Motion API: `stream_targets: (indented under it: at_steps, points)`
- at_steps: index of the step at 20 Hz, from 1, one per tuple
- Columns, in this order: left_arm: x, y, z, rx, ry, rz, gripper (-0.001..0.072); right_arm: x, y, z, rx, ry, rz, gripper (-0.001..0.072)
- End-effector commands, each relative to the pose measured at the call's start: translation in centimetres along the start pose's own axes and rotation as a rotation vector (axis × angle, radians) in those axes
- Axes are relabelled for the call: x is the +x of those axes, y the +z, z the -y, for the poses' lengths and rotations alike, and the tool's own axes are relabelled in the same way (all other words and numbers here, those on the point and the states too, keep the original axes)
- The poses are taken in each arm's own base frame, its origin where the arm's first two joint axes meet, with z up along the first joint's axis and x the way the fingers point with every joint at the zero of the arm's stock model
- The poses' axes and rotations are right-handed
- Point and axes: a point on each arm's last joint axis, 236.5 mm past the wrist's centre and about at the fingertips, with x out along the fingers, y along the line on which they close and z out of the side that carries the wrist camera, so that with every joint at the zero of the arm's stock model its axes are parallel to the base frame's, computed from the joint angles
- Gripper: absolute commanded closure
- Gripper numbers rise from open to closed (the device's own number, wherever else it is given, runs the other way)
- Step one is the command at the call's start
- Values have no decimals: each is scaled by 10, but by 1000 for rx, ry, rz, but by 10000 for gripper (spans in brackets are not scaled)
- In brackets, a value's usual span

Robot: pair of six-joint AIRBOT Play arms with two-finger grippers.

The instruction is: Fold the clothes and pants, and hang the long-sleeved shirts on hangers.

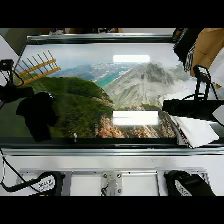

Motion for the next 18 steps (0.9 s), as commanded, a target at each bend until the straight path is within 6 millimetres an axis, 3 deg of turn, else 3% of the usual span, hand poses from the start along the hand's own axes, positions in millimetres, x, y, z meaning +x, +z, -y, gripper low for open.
stream_targets:
  at_steps: [1, 3, 6, 7, 9, 10, 11, 13, 15, 16, 18]
  points:
    - [53, -28, -13, -18, 33, -69, -4, 0, 0, 0, 0, 0, -2, 695]
    - [73, -41, -4, -10, 16, -113, -4, 0, 0, 0, 0, 0, -2, 695]
    - [88, -52, 19, -8, -34, -164, -3, 0, 0, 0, 0, 0, -2, 696]
    - [88, -53, 24, -9, -46, -168, 135, 0, 0, 0, 0, 0, -2, 695]
    - [82, -49, 32, 12, -50, -153, 623, 0, 0, 0, 0, 0, -2, 696]
    - [73, -43, 34, 17, -53, -124, 700, 0, 0, 0, 0, 0, -2, 695]
    - [54, -27, 39, 23, -58, -60, 701, 0, 0, 0, 0, 0, -2, 696]
    - [-10, 24, 58, 38, -90, 137, 701, 0, 0, 0, 0, 0, -2, 695]
    - [-106, 69, 99, 68, -200, 372, 701, 0, 0, 0, 0, 0, -2, 695]
    - [-156, 80, 122, 94, -265, 478, 701, 0, 0, 0, 0, 0, -2, 695]
    - [-256, 80, 171, 167, -418, 682, 701, 0, 0, 0, 0, 0, -1, 695]
